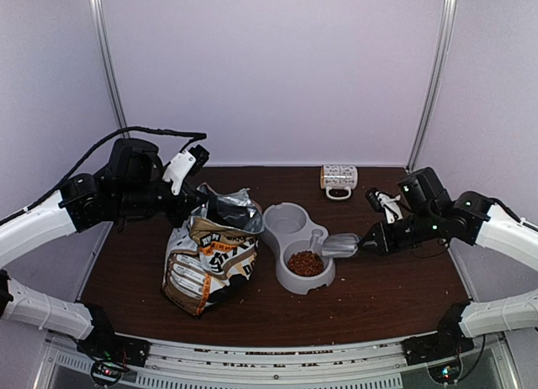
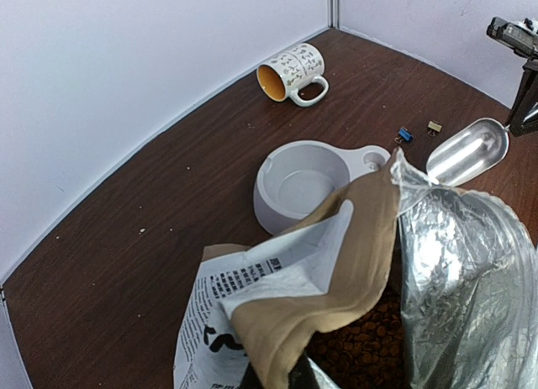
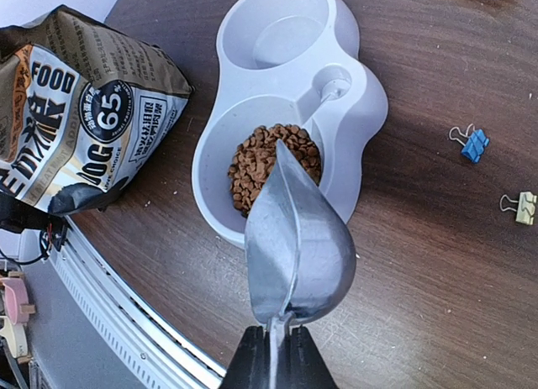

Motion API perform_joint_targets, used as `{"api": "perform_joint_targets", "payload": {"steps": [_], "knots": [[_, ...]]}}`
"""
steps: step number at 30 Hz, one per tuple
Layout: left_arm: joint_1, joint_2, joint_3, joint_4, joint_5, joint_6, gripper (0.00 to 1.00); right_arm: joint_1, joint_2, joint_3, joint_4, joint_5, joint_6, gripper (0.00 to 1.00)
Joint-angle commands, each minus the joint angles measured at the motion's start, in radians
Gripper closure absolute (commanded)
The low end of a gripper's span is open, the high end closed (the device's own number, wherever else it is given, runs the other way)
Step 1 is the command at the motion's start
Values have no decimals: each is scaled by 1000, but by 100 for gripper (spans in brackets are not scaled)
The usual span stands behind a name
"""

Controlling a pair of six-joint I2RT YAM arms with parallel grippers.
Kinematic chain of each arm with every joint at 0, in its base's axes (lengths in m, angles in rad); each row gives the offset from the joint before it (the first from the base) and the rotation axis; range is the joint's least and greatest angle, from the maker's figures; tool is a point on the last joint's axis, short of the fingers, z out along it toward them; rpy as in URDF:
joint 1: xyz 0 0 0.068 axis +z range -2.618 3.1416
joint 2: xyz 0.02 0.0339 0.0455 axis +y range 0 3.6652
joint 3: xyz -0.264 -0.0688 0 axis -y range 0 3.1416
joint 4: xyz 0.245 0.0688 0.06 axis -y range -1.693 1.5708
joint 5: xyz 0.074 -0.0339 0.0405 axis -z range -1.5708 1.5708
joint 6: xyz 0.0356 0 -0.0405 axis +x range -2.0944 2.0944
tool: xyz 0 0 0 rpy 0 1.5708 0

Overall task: Serve the pet food
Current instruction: Place the pet food in the pet food bowl, then insert the spatula into the pet food bag.

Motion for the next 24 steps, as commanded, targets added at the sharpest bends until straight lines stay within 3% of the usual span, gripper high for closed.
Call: {"api": "perform_joint_targets", "payload": {"steps": [1, 13, 19, 24], "knots": [[12, -23, 4, 94, -18, 24, 100, 47, 15, 86, -82, 91, -70, 100], [12, -28, 1, 94, -12, 23, 100, 250, 136, 233, -202, 405, -151, 100], [12, -44, -5, 101, -11, 20, 100, 252, 98, 241, -161, 425, -115, 100], [12, -50, -9, 108, -4, 20, 100, 251, 3, 284, -97, 315, -71, 100]]}}
